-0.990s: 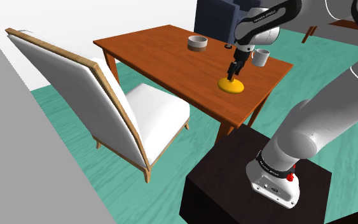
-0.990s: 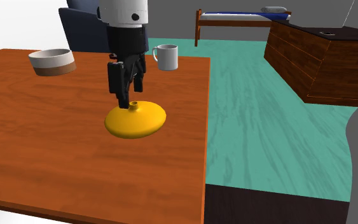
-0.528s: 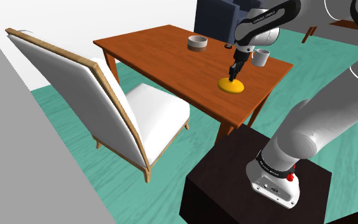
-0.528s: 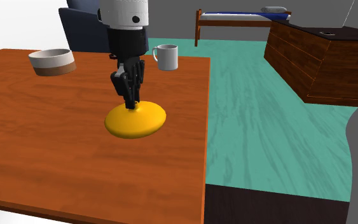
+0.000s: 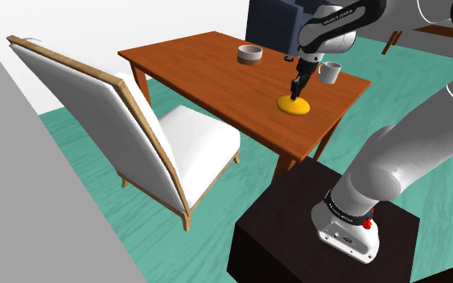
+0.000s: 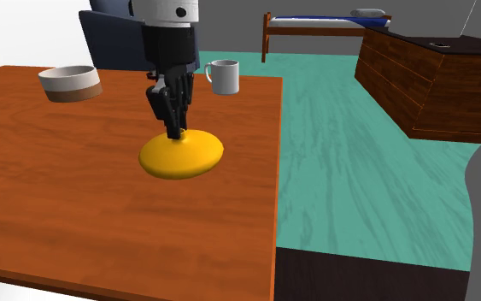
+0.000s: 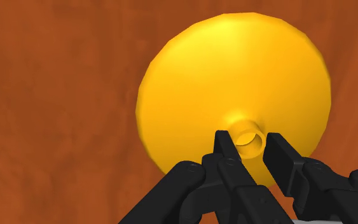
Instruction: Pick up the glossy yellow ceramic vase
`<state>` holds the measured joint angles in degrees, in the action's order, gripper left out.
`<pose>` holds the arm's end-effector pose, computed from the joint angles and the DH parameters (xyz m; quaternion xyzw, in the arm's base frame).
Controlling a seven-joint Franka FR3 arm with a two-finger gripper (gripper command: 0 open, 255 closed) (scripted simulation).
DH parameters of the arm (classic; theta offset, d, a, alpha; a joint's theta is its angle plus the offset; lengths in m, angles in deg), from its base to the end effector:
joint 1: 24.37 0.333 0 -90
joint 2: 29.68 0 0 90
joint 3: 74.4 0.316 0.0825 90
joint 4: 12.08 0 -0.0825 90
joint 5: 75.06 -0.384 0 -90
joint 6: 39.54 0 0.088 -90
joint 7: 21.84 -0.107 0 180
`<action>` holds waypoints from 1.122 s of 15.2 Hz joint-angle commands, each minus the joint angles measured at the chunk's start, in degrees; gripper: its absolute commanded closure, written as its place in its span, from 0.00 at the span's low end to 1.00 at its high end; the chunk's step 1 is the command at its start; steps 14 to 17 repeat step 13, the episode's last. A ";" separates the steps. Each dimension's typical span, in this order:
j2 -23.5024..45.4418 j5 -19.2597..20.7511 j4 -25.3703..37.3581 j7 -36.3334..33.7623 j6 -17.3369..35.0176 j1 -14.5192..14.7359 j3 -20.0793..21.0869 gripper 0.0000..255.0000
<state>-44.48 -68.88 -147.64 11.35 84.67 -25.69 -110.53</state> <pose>0.3681 -0.2924 0.4088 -0.9995 -0.0003 -0.0244 0.0205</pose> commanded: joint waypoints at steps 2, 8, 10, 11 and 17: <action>-0.88 0.33 1.61 -0.37 -2.41 -0.09 0.41 1.00; -2.82 0.99 4.76 -1.24 -7.29 -0.28 1.41 1.00; -3.33 1.12 5.89 -1.47 -8.89 -0.31 1.73 1.00; -3.57 1.18 6.48 -1.57 -9.69 -0.31 1.88 1.00; -3.60 1.18 6.57 -1.58 -9.81 -0.32 1.90 1.00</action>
